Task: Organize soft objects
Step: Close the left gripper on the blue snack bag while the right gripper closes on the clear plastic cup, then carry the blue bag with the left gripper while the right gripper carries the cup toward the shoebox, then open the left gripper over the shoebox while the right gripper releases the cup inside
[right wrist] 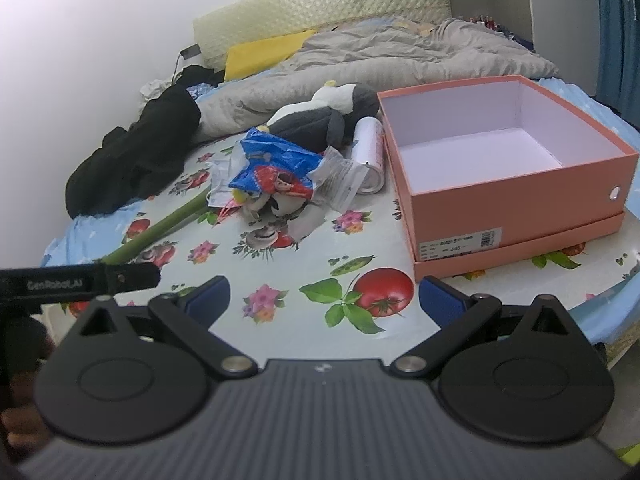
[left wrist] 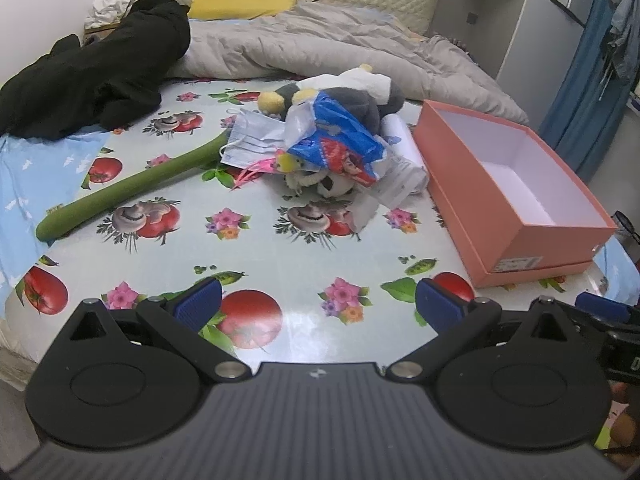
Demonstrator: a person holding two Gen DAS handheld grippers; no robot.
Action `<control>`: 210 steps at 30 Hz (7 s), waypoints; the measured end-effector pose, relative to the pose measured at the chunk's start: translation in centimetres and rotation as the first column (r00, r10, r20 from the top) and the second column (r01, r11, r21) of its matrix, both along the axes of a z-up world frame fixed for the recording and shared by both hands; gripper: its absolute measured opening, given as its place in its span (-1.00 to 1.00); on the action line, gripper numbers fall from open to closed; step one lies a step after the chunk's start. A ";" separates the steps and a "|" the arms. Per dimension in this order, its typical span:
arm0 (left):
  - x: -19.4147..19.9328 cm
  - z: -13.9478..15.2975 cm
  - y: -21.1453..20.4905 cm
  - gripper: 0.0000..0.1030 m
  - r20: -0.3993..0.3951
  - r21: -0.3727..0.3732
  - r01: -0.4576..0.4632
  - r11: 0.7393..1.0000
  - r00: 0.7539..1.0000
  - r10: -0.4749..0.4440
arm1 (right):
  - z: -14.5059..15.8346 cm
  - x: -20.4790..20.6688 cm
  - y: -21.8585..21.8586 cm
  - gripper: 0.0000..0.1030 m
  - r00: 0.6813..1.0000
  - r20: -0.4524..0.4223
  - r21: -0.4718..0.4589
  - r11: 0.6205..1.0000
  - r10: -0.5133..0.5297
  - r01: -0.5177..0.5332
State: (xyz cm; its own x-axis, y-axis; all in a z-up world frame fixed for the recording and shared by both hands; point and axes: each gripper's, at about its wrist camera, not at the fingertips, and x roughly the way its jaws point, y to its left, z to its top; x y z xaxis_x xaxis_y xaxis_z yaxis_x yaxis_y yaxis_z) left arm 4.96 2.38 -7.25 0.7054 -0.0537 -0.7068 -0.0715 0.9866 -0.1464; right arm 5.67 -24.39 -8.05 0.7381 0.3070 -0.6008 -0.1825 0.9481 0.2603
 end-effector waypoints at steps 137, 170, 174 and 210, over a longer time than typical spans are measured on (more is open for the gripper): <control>14.3 -13.7 0.5 0.75 -0.151 0.261 0.465 0.846 0.885 -0.440 | -10.8 13.6 6.5 -0.61 0.983 -0.153 -0.169 0.978 0.101 -0.127; 10.4 -9.9 0.4 -0.65 -0.070 -0.091 -0.025 0.996 0.997 0.019 | -9.0 10.8 5.1 -0.70 0.986 -0.130 -0.118 0.985 0.108 -0.123; 9.4 -8.6 0.8 -0.65 -0.073 -0.139 -0.043 0.989 0.997 0.033 | -7.8 10.2 4.9 -0.70 0.987 -0.117 -0.114 0.985 0.114 -0.128; 14.5 10.6 -9.3 -0.65 0.130 -0.200 0.087 0.976 0.990 -0.061 | 10.6 12.2 -2.2 -0.69 0.979 0.177 -0.054 0.995 0.098 -0.090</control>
